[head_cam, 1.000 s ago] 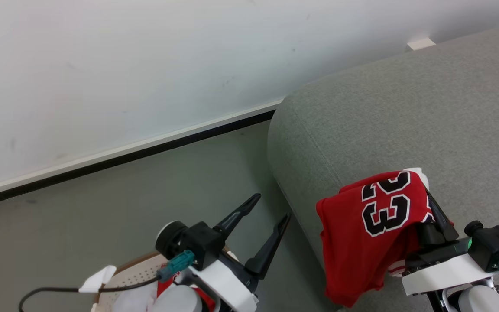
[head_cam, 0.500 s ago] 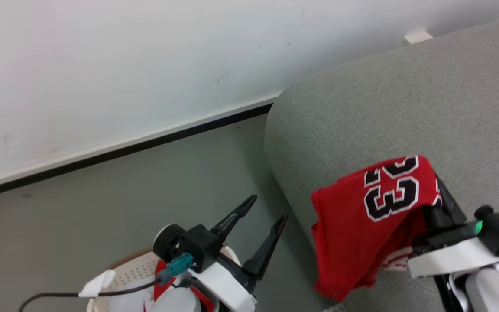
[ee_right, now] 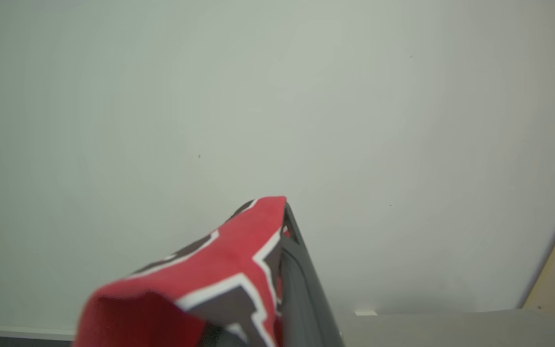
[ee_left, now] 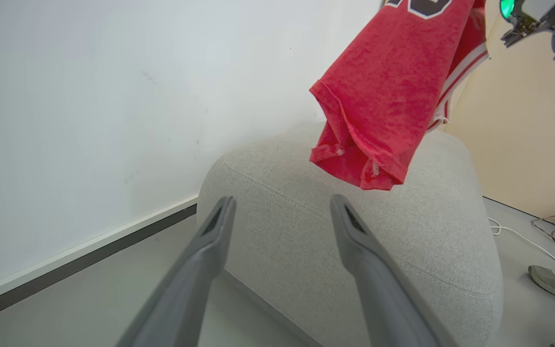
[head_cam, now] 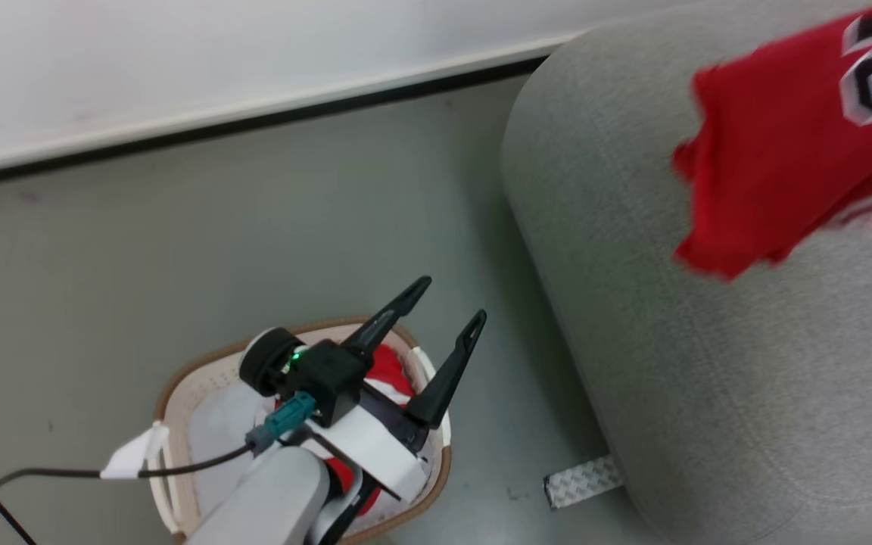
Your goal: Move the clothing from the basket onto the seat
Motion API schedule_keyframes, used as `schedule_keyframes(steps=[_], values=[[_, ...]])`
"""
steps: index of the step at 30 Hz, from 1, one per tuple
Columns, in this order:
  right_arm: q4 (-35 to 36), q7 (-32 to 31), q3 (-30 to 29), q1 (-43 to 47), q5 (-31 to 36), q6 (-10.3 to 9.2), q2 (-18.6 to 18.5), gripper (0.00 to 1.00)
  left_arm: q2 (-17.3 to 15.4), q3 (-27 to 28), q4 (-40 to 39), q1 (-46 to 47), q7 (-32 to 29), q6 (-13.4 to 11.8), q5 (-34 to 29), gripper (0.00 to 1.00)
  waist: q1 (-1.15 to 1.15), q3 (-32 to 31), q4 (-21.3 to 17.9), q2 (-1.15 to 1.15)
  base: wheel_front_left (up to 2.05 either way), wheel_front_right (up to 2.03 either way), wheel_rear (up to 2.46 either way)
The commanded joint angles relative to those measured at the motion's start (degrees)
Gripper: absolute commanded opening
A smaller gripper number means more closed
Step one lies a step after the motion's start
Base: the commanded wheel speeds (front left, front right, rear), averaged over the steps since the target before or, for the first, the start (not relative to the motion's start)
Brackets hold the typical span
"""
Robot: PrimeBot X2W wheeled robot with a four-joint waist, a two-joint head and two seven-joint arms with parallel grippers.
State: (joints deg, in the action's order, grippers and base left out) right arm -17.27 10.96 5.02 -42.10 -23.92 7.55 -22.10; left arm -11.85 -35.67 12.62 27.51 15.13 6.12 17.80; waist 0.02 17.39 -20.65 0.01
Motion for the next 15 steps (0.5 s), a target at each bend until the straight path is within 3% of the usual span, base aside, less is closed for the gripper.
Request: schedule_keyframes(steps=[1,6,15], values=[[-1.6,-0.7,-2.0,-4.4,-1.1,-0.12,-2.6,0.00,-0.9,0.3,-0.4,1.5,-0.1,0.2,-0.6,1.00,-0.02,6.0,3.5,-0.01,0.00,0.00,0.00],[-7.1,-2.0,-5.9,-13.2,-1.9,-0.12,-8.7,0.00,-2.0,0.2,-1.3,4.0,-0.5,0.4,-1.2,1.00,-0.02,12.1,6.6,-0.01,0.00,0.00,0.00],[-20.2,-5.3,-5.0,-21.3,1.6,-0.12,-10.3,0.00,-3.5,0.5,-2.8,6.6,-0.8,0.4,-1.8,1.00,-0.02,18.7,9.1,-0.01,0.00,0.00,0.00]])
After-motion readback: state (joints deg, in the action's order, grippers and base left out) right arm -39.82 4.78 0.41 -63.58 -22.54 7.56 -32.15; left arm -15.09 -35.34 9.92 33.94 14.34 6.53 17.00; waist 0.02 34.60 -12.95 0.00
